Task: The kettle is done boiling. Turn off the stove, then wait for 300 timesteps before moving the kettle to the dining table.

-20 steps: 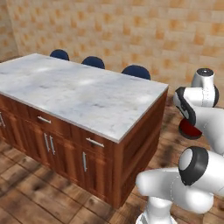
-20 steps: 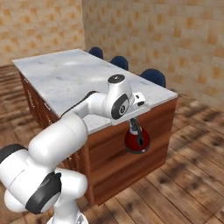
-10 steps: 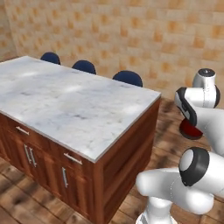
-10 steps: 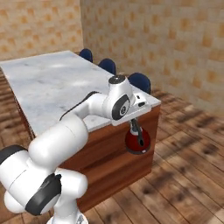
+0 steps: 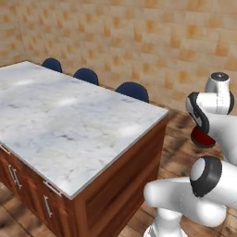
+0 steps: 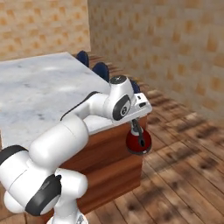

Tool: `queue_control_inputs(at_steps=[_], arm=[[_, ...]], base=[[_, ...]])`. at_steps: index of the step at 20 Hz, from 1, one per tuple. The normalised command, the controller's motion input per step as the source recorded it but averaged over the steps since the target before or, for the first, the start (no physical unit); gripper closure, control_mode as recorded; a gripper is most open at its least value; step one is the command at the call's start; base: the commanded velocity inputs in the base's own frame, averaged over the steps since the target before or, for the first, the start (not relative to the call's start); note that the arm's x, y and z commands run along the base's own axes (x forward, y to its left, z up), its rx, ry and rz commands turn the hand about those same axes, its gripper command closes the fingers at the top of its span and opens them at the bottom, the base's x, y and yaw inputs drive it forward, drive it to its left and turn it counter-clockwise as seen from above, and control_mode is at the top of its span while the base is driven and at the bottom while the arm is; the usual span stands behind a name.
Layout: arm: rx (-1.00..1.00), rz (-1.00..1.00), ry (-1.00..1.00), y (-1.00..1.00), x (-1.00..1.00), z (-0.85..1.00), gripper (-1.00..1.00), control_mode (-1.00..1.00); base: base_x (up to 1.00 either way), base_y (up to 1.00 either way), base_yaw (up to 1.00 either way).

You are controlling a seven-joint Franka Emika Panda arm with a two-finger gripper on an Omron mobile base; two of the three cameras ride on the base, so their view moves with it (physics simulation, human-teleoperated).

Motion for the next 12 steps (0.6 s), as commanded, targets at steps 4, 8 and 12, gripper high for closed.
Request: queue_control_inputs(at_steps=[4, 8, 12], arm=[[0.0, 0.0, 0.0, 0.0, 0.0, 0.0, 1.0, 1.0], [0.0, 0.0, 0.0, 0.0, 0.0, 0.0, 1.0, 1.0], [0.0, 0.0, 0.0, 0.0, 0.0, 0.0, 1.0, 1.0]], base=[[0.28, -0.62, 0.25], [0.26, -0.57, 0.27], [0.21, -0.58, 0.29]])
